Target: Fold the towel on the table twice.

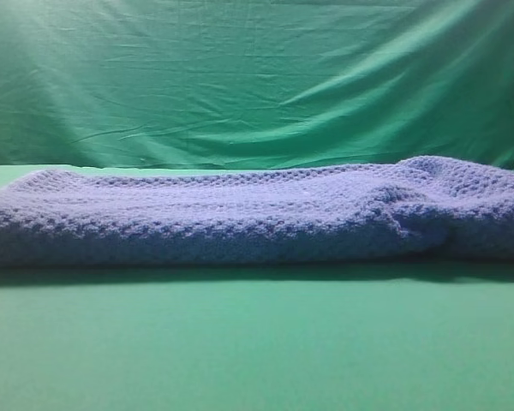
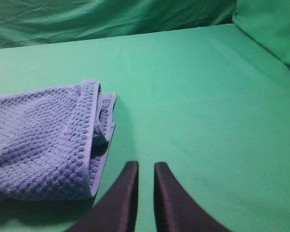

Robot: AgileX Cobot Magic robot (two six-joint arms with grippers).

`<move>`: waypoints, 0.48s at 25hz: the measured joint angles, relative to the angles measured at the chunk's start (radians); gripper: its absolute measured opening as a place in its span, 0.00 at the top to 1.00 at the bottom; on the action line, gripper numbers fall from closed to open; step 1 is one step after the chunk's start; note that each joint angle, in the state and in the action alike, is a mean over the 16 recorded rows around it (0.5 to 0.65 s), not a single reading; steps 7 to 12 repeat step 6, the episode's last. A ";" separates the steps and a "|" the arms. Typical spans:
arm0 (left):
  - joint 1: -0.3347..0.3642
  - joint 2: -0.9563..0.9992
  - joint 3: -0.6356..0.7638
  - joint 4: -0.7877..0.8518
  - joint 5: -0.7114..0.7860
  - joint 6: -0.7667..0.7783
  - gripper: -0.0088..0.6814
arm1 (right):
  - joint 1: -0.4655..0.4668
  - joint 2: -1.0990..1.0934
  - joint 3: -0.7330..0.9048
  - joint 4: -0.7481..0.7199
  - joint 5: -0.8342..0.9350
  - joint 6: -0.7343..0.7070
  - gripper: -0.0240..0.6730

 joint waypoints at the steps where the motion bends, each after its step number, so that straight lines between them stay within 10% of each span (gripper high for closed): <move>1: 0.000 0.000 0.000 0.000 0.000 0.000 0.99 | 0.000 0.000 0.000 0.000 0.000 0.000 0.90; 12: 0.000 0.000 0.000 0.000 0.000 0.000 0.99 | 0.000 0.000 0.000 0.000 0.000 0.000 0.90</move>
